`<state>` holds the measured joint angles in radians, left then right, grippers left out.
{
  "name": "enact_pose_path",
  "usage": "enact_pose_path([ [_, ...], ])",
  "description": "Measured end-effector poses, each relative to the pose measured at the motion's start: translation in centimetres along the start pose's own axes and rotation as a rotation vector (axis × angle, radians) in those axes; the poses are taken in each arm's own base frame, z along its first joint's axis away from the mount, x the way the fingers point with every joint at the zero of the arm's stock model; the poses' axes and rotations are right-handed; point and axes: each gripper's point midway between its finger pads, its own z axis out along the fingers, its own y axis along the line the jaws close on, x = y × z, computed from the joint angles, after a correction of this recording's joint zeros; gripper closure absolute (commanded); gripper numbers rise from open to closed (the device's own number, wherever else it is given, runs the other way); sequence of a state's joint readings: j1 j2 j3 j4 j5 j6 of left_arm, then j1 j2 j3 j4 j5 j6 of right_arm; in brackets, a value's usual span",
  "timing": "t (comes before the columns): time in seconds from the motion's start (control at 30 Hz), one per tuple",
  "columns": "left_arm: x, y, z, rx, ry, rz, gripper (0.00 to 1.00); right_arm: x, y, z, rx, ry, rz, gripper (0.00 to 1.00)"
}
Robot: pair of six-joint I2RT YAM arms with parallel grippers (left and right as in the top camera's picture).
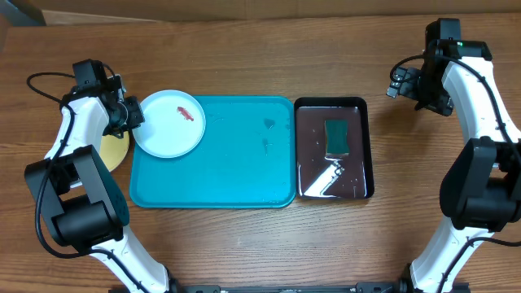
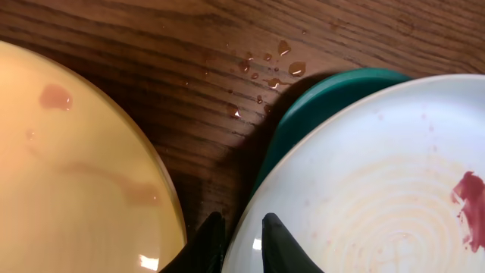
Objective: Clean dirty plates on tray and stack at the side
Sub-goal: 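Release the yellow plate and grip the light-blue plate's rim with the left gripper, then slide the light-blue plate to the teal tray's center with the left gripper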
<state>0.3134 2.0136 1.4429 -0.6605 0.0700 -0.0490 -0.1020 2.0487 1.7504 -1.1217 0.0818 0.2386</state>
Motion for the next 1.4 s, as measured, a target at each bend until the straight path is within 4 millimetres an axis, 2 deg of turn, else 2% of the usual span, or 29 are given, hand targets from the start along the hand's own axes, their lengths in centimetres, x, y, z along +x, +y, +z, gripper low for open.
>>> enact_pose_path([
  [0.1, 0.2, 0.0, 0.2, 0.0, 0.008, -0.001, 0.81, 0.0, 0.0, 0.0, 0.001, 0.001, 0.0, 0.0],
  [0.23, 0.5, 0.1, 0.7, 0.0, 0.024, -0.003, 0.95, 0.0, 0.0, 0.0, 0.0, 0.0, 0.0, 0.0],
  [0.43, 1.3, -0.8, 0.7, 0.033, 0.056, 0.002, 0.96, 0.0, 0.0, 0.0, 0.0, 0.0, 0.0, 0.0],
  [0.67, 4.4, -3.0, 0.2, 0.157, 0.185, -0.016, 0.96, 0.0, 0.0, 0.0, 0.0, 0.0, 0.0, 0.0],
  [0.8, 7.0, -5.0, -0.5, 0.199, 0.291, -0.009, 0.96, 0.0, 0.0, 0.0, 0.0, 0.0, 0.0, 0.0],
  [1.0, 10.5, -9.9, -1.4, 0.229, 0.415, 0.078, 0.96, 0.0, 0.0, 0.0, 0.0, 0.0, 0.0, 0.0],
  [1.17, 12.4, -13.6, -1.6, 0.225, 0.443, 0.192, 0.96, 0.0, 0.0, 0.0, 0.0, 0.0, 0.0, 0.0],
  [1.23, 12.9, -14.5, -1.6, 0.209, 0.444, 0.22, 0.89, 0.0, 0.0, 0.0, 0.0, 0.0, 0.0, 0.0],
  [1.27, 13.1, -14.8, -1.6, 0.199, 0.444, 0.232, 0.73, 0.0, 0.0, 0.0, 0.0, 0.0, 0.0, 0.0],
  [1.3, 13.2, -15.0, -1.6, 0.192, 0.446, 0.239, 0.62, 0.0, 0.0, 0.0, 0.0, 0.0, 0.0, 0.0],
  [1.33, 13.5, -15.1, -1.7, 0.183, 0.452, 0.237, 0.57, 0.0, 0.0, 0.0, 0.0, 0.0, 0.0, 0.0],
  [1.4, 13.9, -14.9, -2.0, 0.164, 0.477, 0.218, 0.57, 0.0, 0.0, 0.0, 0.0, 0.0, 0.0, 0.0],
])
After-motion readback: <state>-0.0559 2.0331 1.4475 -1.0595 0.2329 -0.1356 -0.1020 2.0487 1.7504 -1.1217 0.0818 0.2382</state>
